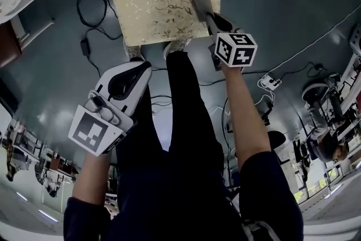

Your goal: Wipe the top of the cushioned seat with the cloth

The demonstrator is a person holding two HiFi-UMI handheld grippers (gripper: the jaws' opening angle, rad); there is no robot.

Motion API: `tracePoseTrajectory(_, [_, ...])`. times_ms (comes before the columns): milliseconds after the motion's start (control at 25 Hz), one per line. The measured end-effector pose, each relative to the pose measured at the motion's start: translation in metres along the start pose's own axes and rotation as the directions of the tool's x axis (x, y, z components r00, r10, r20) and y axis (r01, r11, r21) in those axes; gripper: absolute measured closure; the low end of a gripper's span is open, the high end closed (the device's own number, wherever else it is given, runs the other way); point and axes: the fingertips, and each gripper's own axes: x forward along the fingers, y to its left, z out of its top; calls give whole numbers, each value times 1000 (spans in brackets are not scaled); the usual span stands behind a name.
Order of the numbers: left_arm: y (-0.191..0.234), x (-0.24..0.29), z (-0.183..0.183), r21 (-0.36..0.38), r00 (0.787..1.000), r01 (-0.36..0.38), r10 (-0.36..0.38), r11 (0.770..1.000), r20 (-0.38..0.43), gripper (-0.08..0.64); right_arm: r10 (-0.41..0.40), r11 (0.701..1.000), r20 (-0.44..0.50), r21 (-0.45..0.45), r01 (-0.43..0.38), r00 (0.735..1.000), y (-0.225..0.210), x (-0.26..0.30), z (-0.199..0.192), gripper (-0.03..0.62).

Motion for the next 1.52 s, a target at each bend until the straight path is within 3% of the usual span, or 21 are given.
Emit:
tracePoseTrajectory(320, [-19,25,4,32,999,38,-37,999,-37,552,-75,995,22,61,73,997,-49,-23,-8,548])
tracePoseTrajectory(560, [-18,13,-4,52,998,57,-55,997,-40,552,-83,996,52,27,81,995,-32,-28,-5,548])
tracePoseTrajectory(960, [13,-65,-23,31,1000,16,-16,999,15,552,58,996,80,-79,-52,995,107,-1,-3,548])
tracePoseTrajectory(1280, [54,-145,-47,1,997,-60,60,998,50,552,193,965,-35,-171,-196,981,234,46,-44,548])
tracePoseTrajectory(1520, [80,-173,-67,-49,993,-94,98,994,69,552,239,951,-105,-175,-254,965,276,72,-68,548])
